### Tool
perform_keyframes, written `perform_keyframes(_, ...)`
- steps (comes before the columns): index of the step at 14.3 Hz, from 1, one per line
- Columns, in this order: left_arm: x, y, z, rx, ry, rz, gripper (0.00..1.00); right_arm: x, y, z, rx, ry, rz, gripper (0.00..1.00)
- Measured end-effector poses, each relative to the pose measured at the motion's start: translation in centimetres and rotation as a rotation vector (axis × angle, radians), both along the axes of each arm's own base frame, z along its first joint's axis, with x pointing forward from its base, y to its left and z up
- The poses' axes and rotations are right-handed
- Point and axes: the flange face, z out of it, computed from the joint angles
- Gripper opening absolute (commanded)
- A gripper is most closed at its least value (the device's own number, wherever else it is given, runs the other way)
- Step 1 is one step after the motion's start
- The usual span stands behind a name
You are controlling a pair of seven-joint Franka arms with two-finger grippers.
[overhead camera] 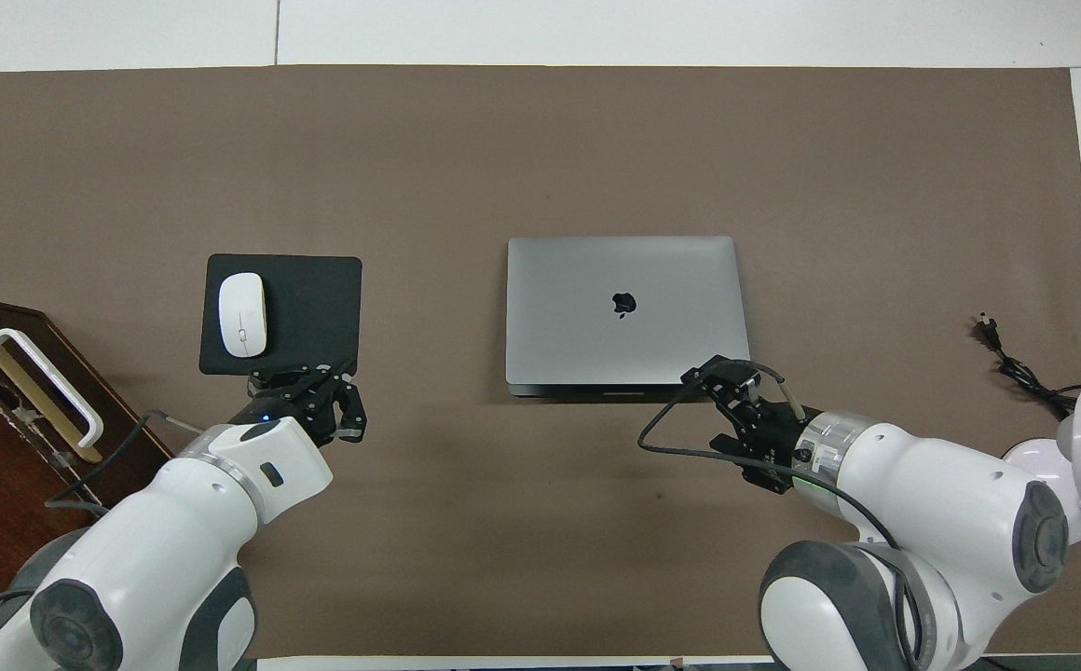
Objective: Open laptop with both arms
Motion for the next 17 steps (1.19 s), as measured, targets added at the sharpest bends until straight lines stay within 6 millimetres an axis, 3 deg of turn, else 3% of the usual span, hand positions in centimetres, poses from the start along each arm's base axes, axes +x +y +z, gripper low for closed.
perform_keyframes(10, -3.9, -7.5, -7.8, -0.099, -0.081, -0.06, 0.0, 1.4, -1.0, -4.3, -0.055, 0.023, -0.047, 1.0)
perform_keyframes(14, -4.8, -8.7, -8.7, -0.112, -0.058, -0.067, 0.0, 1.8, -0.9, -4.6, -0.061, 0.019, -0.052, 1.0)
perform_keyframes(17, -6.9, -11.2, -10.3, -0.121, -0.005, -0.096, 0.0, 1.9, -0.8, -4.5, -0.06, 0.015, -0.052, 1.0)
